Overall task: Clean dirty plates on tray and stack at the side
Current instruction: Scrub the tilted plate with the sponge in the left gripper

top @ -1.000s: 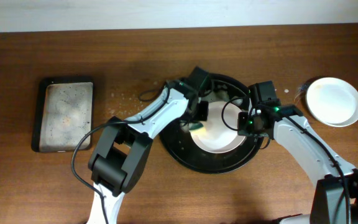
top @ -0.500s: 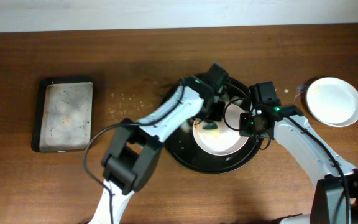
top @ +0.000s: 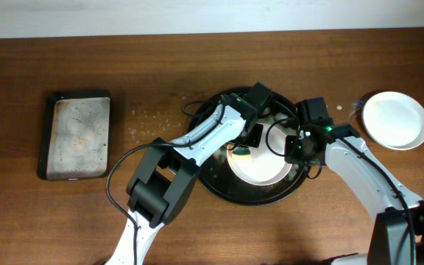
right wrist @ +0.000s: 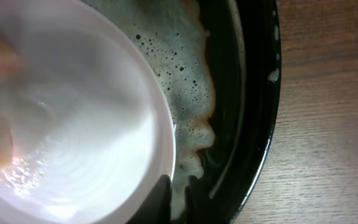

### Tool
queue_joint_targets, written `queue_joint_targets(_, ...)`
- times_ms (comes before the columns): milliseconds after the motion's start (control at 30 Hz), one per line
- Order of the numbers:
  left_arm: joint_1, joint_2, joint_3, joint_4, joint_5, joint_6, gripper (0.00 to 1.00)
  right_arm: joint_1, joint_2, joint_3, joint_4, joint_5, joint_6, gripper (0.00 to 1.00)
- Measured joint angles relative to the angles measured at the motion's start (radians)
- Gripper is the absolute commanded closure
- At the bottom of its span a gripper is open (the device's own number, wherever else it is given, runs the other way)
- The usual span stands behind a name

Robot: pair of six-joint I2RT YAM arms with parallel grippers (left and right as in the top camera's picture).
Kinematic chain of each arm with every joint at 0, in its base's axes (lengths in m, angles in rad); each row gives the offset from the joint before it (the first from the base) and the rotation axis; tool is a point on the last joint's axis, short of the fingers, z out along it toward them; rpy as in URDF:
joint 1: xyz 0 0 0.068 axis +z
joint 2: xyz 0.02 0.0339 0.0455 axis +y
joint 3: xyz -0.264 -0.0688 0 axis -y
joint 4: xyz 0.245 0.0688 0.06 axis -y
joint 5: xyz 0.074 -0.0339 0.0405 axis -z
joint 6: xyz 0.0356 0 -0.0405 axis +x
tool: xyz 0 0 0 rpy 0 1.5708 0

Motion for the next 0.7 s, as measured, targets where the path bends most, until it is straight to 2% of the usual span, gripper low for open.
queue_joint_targets(33,0.0,0.0,0.001,-0.001,0.0,0.0,1.0,0.0,0.019,0.0,0.022,-0.008,0.016,0.69)
queue_joint_targets(100,0.0,0.001,0.003,-0.003,0.0,0.0,1.0,0.0,0.088,-0.002,0.062,-0.032,0.029,0.68)
queue_joint_targets(133,0.0,0.002,0.006,-0.005,0.0,0.0,1.0,0.0,0.13,-0.002,0.084,-0.044,0.032,0.72)
queue_joint_targets(200,0.0,0.005,0.013,-0.012,0.001,0.0,1.0,-0.001,0.174,-0.001,0.098,-0.06,0.047,0.92)
queue_joint_targets(233,0.0,0.006,0.018,-0.019,0.001,0.0,1.0,-0.001,0.177,0.002,0.113,-0.062,0.051,0.95)
queue_joint_targets(400,0.005,0.016,0.039,-0.06,-0.039,0.007,1.0,-0.01,0.177,0.01,0.114,-0.076,0.057,0.96)
queue_joint_targets(700,-0.016,0.029,0.087,-0.177,-0.236,0.058,1.0,-0.006,0.181,0.015,0.106,-0.093,0.058,0.96)
